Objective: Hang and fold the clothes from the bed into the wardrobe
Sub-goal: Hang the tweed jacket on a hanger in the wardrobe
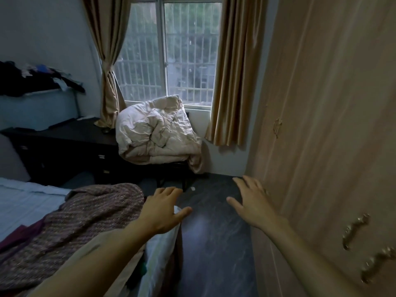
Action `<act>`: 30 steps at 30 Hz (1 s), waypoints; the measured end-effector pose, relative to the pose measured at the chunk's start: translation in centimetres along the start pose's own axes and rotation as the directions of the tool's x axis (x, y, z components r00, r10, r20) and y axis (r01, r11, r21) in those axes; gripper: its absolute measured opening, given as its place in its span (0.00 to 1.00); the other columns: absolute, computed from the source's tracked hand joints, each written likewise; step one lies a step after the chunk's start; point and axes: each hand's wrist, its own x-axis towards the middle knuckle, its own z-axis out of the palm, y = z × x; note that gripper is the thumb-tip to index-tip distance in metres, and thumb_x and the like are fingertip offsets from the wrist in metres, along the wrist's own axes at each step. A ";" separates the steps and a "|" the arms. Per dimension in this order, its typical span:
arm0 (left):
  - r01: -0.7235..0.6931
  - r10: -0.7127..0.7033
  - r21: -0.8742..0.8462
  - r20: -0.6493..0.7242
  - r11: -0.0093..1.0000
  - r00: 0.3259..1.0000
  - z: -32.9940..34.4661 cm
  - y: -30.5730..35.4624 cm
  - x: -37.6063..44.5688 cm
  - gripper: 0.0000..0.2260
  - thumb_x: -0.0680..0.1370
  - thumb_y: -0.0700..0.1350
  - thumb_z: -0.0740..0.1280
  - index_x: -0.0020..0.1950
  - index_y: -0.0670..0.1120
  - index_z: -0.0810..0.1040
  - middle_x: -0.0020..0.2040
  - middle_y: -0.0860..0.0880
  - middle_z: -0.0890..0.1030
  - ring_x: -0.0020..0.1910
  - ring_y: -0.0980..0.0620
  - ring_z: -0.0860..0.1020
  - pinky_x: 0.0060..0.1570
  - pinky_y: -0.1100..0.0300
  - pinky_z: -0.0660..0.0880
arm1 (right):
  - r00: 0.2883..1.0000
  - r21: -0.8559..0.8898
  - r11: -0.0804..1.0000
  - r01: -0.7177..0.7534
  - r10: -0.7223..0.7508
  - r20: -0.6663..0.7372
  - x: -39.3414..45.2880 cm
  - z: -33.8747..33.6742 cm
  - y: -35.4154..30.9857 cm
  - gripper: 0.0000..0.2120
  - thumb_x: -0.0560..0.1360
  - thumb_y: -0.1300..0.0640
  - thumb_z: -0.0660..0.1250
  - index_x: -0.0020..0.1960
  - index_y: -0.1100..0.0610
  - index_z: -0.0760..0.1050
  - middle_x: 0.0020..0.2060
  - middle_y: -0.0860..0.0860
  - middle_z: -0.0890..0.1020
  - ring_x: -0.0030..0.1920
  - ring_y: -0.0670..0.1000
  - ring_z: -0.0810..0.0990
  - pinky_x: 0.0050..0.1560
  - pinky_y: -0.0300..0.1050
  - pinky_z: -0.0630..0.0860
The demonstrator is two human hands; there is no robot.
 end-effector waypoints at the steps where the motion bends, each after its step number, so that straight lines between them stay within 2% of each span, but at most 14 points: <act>1: 0.005 -0.005 0.008 -0.013 1.000 1.000 -0.1 0.1 1.7 0.35 0.75 0.73 0.53 0.76 0.54 0.62 0.76 0.52 0.65 0.74 0.47 0.62 0.69 0.46 0.68 | 1.000 0.001 1.000 0.017 -0.017 0.000 1.9 -0.1 0.6 0.34 0.79 0.37 0.57 0.79 0.51 0.54 0.78 0.52 0.56 0.77 0.55 0.53 0.74 0.58 0.59; 7: 0.066 -0.066 -0.005 -0.049 0.998 0.997 0.6 -1.4 11.4 0.35 0.75 0.71 0.56 0.77 0.55 0.61 0.76 0.52 0.65 0.74 0.47 0.62 0.68 0.45 0.69 | 0.997 0.045 0.997 0.067 -0.068 0.036 12.3 0.7 3.1 0.33 0.79 0.36 0.57 0.79 0.49 0.54 0.78 0.51 0.57 0.77 0.55 0.54 0.74 0.58 0.60; 12: 0.082 -0.082 -0.017 -0.046 0.997 0.996 3.3 -4.4 19.7 0.35 0.75 0.72 0.56 0.78 0.59 0.56 0.77 0.52 0.64 0.74 0.47 0.63 0.67 0.45 0.68 | 0.991 -0.026 0.996 0.089 -0.086 0.098 21.3 3.2 4.7 0.33 0.79 0.37 0.57 0.79 0.48 0.52 0.78 0.51 0.56 0.77 0.54 0.54 0.72 0.58 0.60; 16: 0.077 -0.080 -0.062 -0.053 0.995 0.995 5.6 -7.3 27.6 0.35 0.75 0.72 0.56 0.78 0.59 0.59 0.77 0.50 0.64 0.74 0.45 0.63 0.67 0.44 0.70 | 0.986 -0.054 0.995 0.085 -0.076 0.151 28.6 4.7 5.5 0.34 0.79 0.36 0.57 0.79 0.48 0.51 0.79 0.52 0.53 0.78 0.55 0.52 0.74 0.60 0.59; 21: 0.097 -0.106 -0.112 -0.077 0.989 0.991 7.4 -10.2 36.7 0.35 0.74 0.73 0.55 0.77 0.60 0.60 0.77 0.50 0.64 0.75 0.46 0.62 0.66 0.44 0.69 | 0.974 -0.106 0.988 0.109 -0.085 0.210 38.2 5.5 5.8 0.34 0.79 0.36 0.57 0.79 0.48 0.51 0.79 0.51 0.53 0.78 0.54 0.52 0.75 0.58 0.58; 30: 0.282 -0.287 -0.093 -0.056 0.955 0.956 9.9 -15.3 47.5 0.34 0.74 0.72 0.57 0.77 0.58 0.62 0.76 0.50 0.65 0.74 0.47 0.62 0.68 0.45 0.69 | 0.947 0.049 0.969 0.244 -0.249 0.204 54.9 11.6 6.7 0.33 0.79 0.38 0.59 0.78 0.49 0.55 0.78 0.51 0.57 0.77 0.53 0.54 0.75 0.56 0.60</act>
